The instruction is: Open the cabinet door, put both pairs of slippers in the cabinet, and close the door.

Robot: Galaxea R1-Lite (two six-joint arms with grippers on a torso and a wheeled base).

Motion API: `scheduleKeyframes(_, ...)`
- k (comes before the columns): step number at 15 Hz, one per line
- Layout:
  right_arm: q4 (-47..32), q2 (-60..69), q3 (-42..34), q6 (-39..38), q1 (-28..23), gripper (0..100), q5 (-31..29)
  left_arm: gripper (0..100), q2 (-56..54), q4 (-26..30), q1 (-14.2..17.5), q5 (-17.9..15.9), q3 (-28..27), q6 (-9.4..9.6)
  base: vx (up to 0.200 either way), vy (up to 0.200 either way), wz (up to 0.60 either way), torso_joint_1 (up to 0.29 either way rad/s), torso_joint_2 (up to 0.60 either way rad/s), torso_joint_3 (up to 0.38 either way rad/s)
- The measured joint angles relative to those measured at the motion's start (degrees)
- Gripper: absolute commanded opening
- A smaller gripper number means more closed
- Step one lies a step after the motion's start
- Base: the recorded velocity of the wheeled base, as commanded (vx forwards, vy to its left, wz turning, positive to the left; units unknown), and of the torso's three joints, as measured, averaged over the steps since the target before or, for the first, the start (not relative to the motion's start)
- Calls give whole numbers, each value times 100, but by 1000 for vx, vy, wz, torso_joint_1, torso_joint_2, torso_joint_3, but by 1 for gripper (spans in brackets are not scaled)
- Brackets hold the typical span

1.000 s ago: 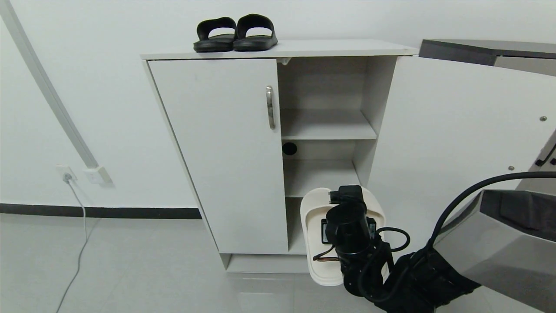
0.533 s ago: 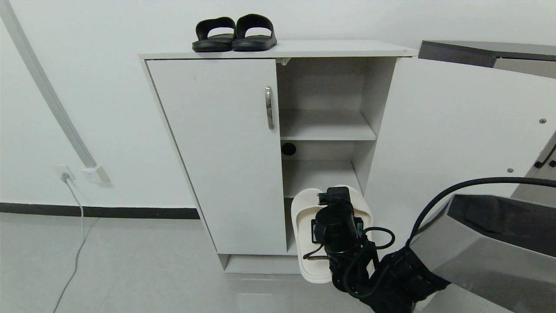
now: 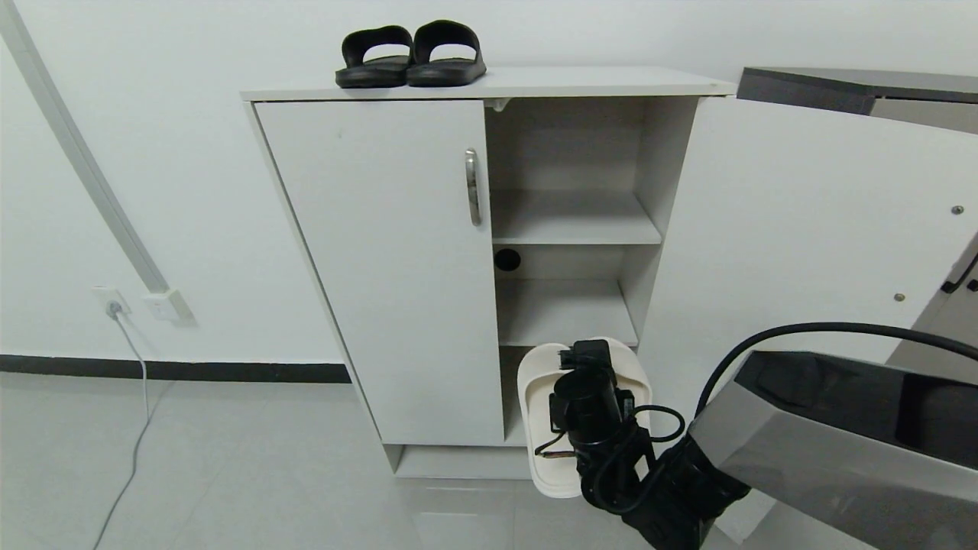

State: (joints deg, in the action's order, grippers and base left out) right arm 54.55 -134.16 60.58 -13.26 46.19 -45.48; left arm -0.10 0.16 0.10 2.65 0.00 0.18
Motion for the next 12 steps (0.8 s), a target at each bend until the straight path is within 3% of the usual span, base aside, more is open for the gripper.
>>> scheduleKeyframes(10, 40, -82, 6, 2, -66, 0, 43, 0, 10, 6, -2, -22, -7, -16, 0, 0, 0, 2, 3, -189)
scheduleKeyframes(12, 410, -127, 37, 119, -71, 0, 24, 0, 7, 5, -5, -20, 0, -21, 0, 0, 0, 2, 5, -102)
